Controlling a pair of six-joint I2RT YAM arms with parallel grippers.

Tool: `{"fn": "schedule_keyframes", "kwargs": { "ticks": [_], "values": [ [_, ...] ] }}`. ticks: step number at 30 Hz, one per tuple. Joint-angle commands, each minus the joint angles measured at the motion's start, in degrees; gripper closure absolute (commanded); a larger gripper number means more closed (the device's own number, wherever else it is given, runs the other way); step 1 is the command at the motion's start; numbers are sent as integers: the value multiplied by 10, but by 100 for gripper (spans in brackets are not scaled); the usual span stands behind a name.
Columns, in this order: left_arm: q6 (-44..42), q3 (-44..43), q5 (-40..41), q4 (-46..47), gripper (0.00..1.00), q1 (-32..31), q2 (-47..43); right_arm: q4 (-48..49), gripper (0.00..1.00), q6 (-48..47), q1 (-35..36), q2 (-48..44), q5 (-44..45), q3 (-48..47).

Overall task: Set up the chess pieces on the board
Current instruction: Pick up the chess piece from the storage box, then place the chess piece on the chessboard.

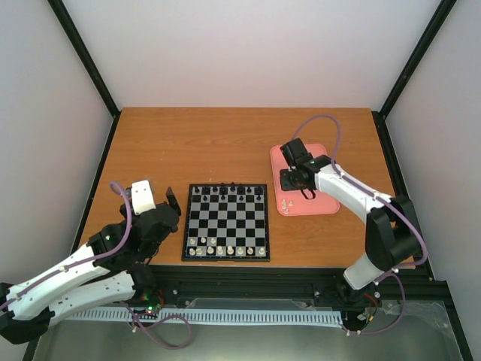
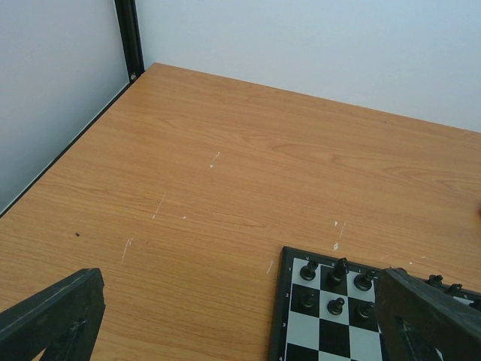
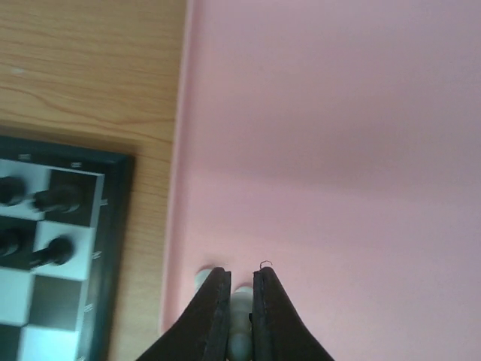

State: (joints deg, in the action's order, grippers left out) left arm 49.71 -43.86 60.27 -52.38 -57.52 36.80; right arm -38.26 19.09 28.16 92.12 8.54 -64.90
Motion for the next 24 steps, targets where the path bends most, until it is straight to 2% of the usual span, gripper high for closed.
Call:
{"fn": "schedule_keyframes", "kwargs": {
  "ticks": [1,8,18,24],
  "values": [
    [-1,-9,14,3,0,3,9,-54,95,-8,47,-46,-10,-33],
    [3,-12,18,-2,0,3,12,-90,95,-6,208,-16,10,-91],
    [4,-13,19,-2,0,3,17,-44,95,15,318,65,-55,-97],
    [4,-13,19,0,0,3,24,-49,96,10,365,120,-69,-136]
  ]
}}
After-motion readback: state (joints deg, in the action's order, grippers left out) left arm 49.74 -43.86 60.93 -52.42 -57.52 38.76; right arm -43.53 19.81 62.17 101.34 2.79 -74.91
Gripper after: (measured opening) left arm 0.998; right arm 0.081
